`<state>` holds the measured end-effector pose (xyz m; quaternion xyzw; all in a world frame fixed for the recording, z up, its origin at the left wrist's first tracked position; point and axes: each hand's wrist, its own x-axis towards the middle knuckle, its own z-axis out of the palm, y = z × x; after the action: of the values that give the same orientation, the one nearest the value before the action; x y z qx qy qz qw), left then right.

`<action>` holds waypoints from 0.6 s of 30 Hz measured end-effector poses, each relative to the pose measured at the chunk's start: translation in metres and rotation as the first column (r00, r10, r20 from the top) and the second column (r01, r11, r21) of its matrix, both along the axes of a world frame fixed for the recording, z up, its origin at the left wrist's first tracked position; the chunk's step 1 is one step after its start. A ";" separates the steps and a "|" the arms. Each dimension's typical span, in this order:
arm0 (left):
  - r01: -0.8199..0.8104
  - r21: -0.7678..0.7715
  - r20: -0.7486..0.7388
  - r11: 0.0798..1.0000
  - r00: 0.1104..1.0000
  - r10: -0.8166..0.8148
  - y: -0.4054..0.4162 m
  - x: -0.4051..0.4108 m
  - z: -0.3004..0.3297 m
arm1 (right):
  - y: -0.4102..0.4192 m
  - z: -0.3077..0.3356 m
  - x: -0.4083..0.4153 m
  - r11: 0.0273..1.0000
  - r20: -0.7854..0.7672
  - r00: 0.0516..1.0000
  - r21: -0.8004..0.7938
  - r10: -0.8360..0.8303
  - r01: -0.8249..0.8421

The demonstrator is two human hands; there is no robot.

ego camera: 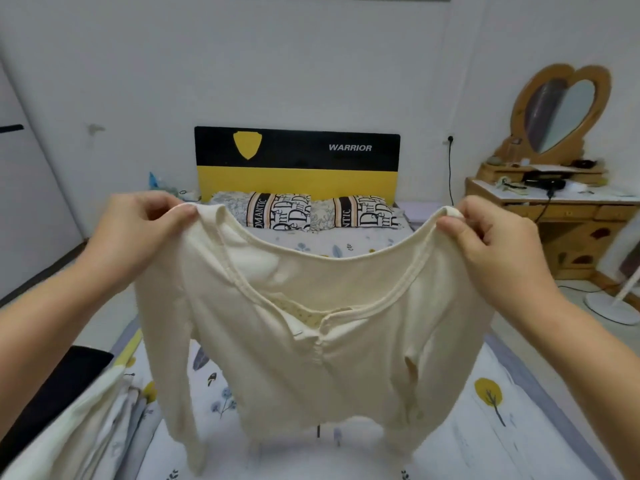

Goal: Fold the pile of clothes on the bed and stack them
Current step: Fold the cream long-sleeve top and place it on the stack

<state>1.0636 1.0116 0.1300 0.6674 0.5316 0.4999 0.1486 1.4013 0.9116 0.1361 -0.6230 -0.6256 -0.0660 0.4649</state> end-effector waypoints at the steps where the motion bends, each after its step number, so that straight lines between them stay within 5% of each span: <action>1: -0.010 0.033 -0.015 0.999 1.000 0.010 -0.004 -0.004 0.008 | -0.005 0.011 -0.002 1.000 0.036 0.999 0.018 -0.004 0.003; 10: 0.010 0.033 -0.075 0.999 0.997 -0.008 0.000 -0.032 0.030 | 0.001 0.050 0.006 0.998 -0.017 0.998 -0.006 0.064 -0.065; 18: 0.046 -0.358 -0.174 0.933 0.978 -0.115 0.041 0.005 -0.134 | 0.055 -0.139 0.000 0.896 -0.198 0.980 -0.441 -0.034 -0.058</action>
<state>1.0687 1.0522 -0.0035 0.6964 0.5964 0.3235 0.2340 1.4013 0.9670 -0.0032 -0.7121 -0.5779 0.1446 0.3716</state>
